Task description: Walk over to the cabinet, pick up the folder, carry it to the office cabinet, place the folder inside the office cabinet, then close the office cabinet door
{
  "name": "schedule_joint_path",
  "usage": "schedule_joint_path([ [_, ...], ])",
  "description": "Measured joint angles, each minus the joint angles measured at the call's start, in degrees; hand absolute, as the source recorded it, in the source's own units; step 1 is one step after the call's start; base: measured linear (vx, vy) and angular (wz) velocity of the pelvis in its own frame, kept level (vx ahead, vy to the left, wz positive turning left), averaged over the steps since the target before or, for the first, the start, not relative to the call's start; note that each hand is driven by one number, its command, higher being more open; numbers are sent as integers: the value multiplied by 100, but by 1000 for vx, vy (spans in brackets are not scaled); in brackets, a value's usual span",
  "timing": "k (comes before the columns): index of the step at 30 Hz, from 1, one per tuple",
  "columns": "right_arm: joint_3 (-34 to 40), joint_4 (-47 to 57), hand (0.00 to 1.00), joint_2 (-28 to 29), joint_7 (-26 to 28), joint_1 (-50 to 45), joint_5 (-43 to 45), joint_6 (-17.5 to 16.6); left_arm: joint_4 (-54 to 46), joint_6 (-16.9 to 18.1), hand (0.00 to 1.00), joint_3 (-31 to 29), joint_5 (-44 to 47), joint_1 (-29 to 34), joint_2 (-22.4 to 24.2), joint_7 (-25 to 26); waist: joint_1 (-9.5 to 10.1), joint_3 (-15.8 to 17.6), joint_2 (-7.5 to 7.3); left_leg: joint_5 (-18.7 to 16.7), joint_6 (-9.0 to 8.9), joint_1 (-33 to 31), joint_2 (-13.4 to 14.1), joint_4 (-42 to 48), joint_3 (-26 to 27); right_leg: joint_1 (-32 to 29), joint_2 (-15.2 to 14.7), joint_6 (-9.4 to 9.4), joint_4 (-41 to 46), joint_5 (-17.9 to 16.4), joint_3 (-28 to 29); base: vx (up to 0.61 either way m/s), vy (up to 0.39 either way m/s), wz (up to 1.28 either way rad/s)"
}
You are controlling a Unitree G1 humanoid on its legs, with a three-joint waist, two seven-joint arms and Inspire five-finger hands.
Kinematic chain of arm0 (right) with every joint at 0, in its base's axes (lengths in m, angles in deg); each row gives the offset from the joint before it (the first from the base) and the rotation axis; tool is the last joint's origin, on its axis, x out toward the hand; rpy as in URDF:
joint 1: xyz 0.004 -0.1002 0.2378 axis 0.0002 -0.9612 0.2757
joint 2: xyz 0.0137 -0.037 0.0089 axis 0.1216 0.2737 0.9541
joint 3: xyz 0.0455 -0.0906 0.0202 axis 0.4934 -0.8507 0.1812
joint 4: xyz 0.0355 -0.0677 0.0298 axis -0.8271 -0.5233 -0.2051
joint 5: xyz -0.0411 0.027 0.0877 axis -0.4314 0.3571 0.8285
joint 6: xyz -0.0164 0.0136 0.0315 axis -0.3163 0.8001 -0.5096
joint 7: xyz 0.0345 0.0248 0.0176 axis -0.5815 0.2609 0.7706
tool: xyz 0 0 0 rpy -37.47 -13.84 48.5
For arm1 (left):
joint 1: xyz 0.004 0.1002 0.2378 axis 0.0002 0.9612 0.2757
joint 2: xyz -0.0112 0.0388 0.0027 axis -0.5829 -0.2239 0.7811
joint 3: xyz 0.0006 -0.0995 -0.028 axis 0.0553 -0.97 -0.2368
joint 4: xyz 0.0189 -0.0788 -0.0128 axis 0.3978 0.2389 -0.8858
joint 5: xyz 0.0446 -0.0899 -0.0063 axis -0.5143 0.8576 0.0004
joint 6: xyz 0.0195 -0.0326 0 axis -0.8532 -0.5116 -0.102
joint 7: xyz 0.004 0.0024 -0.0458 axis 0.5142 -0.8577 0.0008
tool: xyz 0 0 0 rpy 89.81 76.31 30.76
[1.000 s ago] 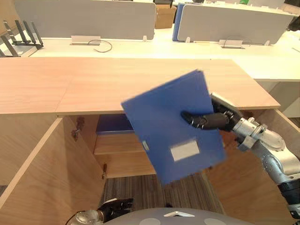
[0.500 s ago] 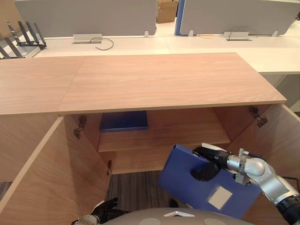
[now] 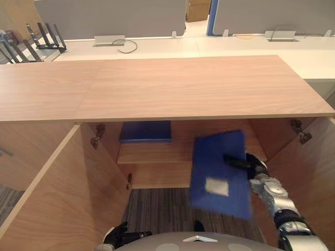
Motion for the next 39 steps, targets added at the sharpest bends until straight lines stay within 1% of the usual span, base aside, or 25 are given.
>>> schedule_joint_path([
  [2,12,-150,0,211,-121,94,1160,-1,-9,-7,100,0,24,-19,24,78,43,5,16,5,3,0,3,-13,-35,15,0,-2,26,1,-42,-3,4,5],
  [4,16,-293,0,401,-208,191,2123,-10,-11,-16,100,-28,171,-17,37,235,124,18,-2,14,11,8,-8,-28,-56,31,-14,-2,26,1,-77,-12,18,7],
  [7,152,-472,0,561,-303,317,2874,-99,-11,-86,100,-165,253,12,49,374,154,64,-57,68,29,35,-50,-90,-155,88,-61,-2,25,0,-179,-33,25,17],
  [10,292,-596,0,596,-357,513,3228,-132,-11,-93,100,-262,394,27,91,428,153,155,-71,90,59,77,-105,-118,-162,124,-114,-2,-3,0,-184,-60,39,3],
  [13,510,-728,0,637,-455,699,3764,-298,-12,-94,100,-261,407,34,99,475,152,172,-72,128,73,90,-166,-197,-187,108,-167,2,-3,0,-193,-47,23,2],
  [15,694,-758,0,709,-523,762,3962,-384,-13,-94,100,-261,419,37,103,503,151,174,-70,128,74,90,-174,-199,-199,109,-175,3,-3,0,-201,-22,9,1],
  [16,838,-829,0,797,-581,850,4292,-496,-13,-96,100,-259,438,37,103,517,152,176,-72,128,74,89,-176,-203,-209,109,-177,4,-3,-1,-211,0,0,0],
  [19,1079,-914,0,971,-722,990,4871,-707,-15,-101,100,-252,587,37,114,578,180,178,-72,130,72,88,-176,-213,-236,111,-178,3,-3,-2,-227,-5,0,1],
  [22,1414,-914,0,1208,-814,1142,5665,-1049,-60,-131,100,-248,675,41,154,693,294,192,-60,141,76,85,-182,-244,-279,117,-184,0,-3,-5,-274,-11,1,4],
  [23,1439,-914,0,1222,-822,1152,5709,-1070,-74,-134,100,-246,683,45,158,699,300,192,-60,145,77,85,-183,-250,-287,120,-185,-1,-2,-6,-282,-13,1,11],
  [24,1559,-914,0,1273,-878,1219,5920,-1185,-108,-154,100,-233,773,54,165,724,314,194,-61,165,83,85,-189,-279,-317,125,-192,-3,-2,-7,-317,-12,2,12],
  [26,1907,-903,0,1383,-1038,1490,5955,-1384,-201,-200,100,-224,875,80,177,746,346,293,-55,164,89,75,-198,-240,-341,154,-219,-2,27,-7,-365,-21,11,12],
  [27,2070,-805,0,1409,-1129,1651,5971,-1523,-303,-202,100,-228,880,77,191,748,368,397,-56,108,99,-39,-193,-42,-386,164,-253,1,32,-6,-417,-85,33,27],
  [28,2224,-578,0,1415,-1233,1779,5969,-1648,-417,-200,100,-228,903,40,210,766,397,503,-41,-26,111,-307,-175,347,-497,141,-283,11,44,1,-499,-114,35,30],
  [29,2294,-452,0,1412,-1262,1851,5970,-1718,-472,-192,100,-227,910,26,238,784,434,533,-12,-110,116,-470,-146,574,-525,57,-283,12,115,-1,-528,-146,44,31],
  [30,2394,-179,0,1411,-1293,2051,5969,-1797,-584,-185,100,-244,956,14,318,823,464,612,100,-285,117,-838,-62,1072,-576,-178,-277,21,392,-60,-586,-137,20,23],
  [31,2416,-1,0,1384,-1372,2300,5920,-1881,-649,-181,100,-253,1057,-38,383,857,467,757,193,-425,131,-1102,19,1484,-636,-397,-245,29,790,-234,-621,-106,15,22],
  [32,2417,24,0,1347,-1422,2441,5891,-1909,-660,-171,100,-254,1079,-88,422,889,491,830,246,-492,146,-1238,27,1696,-657,-548,-237,20,1044,-332,-627,-192,10,16],
  [33,2417,48,0,1282,-1526,2648,5884,-1950,-702,-171,100,-254,1110,-177,440,915,581,874,301,-620,153,-1606,89,2113,-693,-958,-237,12,1586,-545,-626,-224,38,12],
  [34,2429,96,0,1241,-1648,2859,5887,-1995,-801,-161,100,-254,1122,-258,450,945,612,965,321,-768,166,-1971,115,2533,-772,-1369,-257,15,2133,-768,-631,-266,48,11],
  [35,2430,122,0,1240,-1689,2984,5886,-2001,-874,-148,100,-254,1126,-282,453,943,619,1033,325,-824,170,-2146,119,2741,-803,-1558,-278,7,2404,-864,-632,-224,42,14],
  [36,2434,200,0,1235,-1797,3215,5883,-2001,-951,-96,100,-257,1156,-344,462,947,622,1102,329,-935,185,-2512,117,3123,-849,-1967,-325,4,2901,-1038,-624,-187,24,10],
  [37,2434,227,0,1229,-1866,3319,5875,-2001,-988,-90,100,-258,1169,-365,463,951,627,1105,331,-971,199,-2683,112,3278,-864,-2152,-351,6,3094,-1109,-617,-225,21,10],
  [39,2435,282,0,1191,-2095,3723,5842,-1999,-1149,-82,100,-282,1274,-412,500,967,638,1219,368,-1111,219,-3110,107,3739,-890,-2642,-419,-5,3635,-1307,-560,-202,15,2],
])
